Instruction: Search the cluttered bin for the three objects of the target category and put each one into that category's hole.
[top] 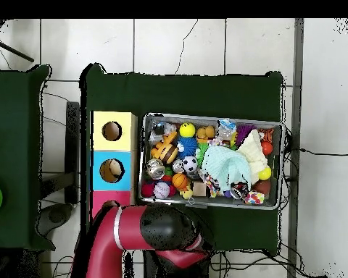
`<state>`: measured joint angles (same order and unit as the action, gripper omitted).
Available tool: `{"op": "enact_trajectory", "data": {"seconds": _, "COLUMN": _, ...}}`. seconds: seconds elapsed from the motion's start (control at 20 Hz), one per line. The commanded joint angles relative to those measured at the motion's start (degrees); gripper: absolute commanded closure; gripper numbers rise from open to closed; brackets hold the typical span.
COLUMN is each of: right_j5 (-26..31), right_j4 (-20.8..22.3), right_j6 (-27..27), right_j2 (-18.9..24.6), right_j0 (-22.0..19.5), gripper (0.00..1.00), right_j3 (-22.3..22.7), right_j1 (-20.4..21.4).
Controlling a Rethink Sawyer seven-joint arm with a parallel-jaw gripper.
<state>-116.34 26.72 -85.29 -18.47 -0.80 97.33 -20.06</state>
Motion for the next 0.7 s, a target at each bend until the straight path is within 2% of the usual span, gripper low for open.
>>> {"op": "enact_trajectory", "data": {"seconds": 0.05, "right_j5": 34.02, "right_j4": -9.56, "right_j6": -15.62, "right_j2": 17.27, "right_j0": 5.67, "gripper": 1.0, "right_j3": -37.21, "right_j1": -15.6}}
{"op": "enact_trajectory", "data": {"seconds": 0.7, "right_j5": 41.27, "right_j4": -9.87, "right_j6": -17.69, "right_j2": 17.6, "right_j0": 6.49, "gripper": 1.0, "right_j3": -50.08, "right_j1": -20.91}}
